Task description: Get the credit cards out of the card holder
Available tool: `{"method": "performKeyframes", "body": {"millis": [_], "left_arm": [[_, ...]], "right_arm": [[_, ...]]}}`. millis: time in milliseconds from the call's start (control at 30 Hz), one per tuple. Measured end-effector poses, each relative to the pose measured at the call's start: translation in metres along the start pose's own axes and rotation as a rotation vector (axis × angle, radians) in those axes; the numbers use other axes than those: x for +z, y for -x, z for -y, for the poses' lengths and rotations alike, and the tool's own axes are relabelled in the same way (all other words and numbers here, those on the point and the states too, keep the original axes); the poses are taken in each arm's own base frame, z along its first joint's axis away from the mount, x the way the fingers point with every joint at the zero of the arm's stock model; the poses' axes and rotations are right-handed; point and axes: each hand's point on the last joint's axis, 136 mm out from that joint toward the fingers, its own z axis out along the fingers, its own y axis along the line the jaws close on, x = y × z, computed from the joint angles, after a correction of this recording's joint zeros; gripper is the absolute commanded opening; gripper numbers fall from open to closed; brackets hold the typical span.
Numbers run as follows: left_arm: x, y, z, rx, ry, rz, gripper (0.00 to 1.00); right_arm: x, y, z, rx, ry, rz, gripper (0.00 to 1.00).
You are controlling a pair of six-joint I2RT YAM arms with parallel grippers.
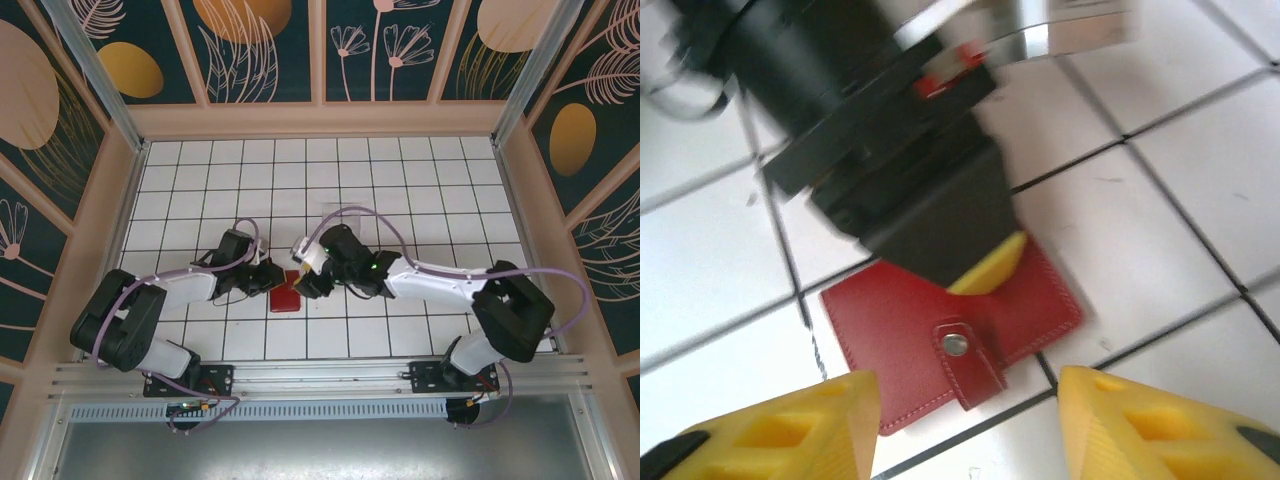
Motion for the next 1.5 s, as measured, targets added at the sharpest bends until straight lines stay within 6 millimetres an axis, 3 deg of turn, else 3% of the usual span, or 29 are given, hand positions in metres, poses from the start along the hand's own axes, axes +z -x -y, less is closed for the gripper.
{"method": "performKeyframes", "body": {"millis": [100,333,500,700,800,1167,1500], "left_arm": [[-0.004,0.006,0.002,0.007,0.020,0.022,0.15],[-0.024,0.023,0.010,0.044,0.078,0.108,0.21],[-0.046,0.038,0.013,0.071,0.129,0.192,0.26],[-0.076,0.054,-0.009,0.042,0.211,0.277,0.32],[-0.089,0.059,-0.020,0.041,0.270,0.308,0.35],[-0.121,0.071,-0.016,0.117,0.343,0.409,0.37],[-0.122,0.069,-0.017,0.130,0.340,0.411,0.40]], "right_arm": [[-0.011,0.010,0.013,0.195,-0.082,0.040,0.52],[-0.011,0.005,0.026,0.650,-0.173,-0.015,0.50],[-0.006,0.008,0.025,0.825,-0.185,-0.057,0.61],[0.010,0.005,0.023,0.918,-0.207,-0.146,0.77],[0.021,0.000,0.020,0.936,-0.225,-0.199,0.80],[0.060,-0.026,0.002,0.923,-0.267,-0.365,0.78],[0.072,-0.061,-0.002,0.927,-0.328,-0.485,0.69]]}}
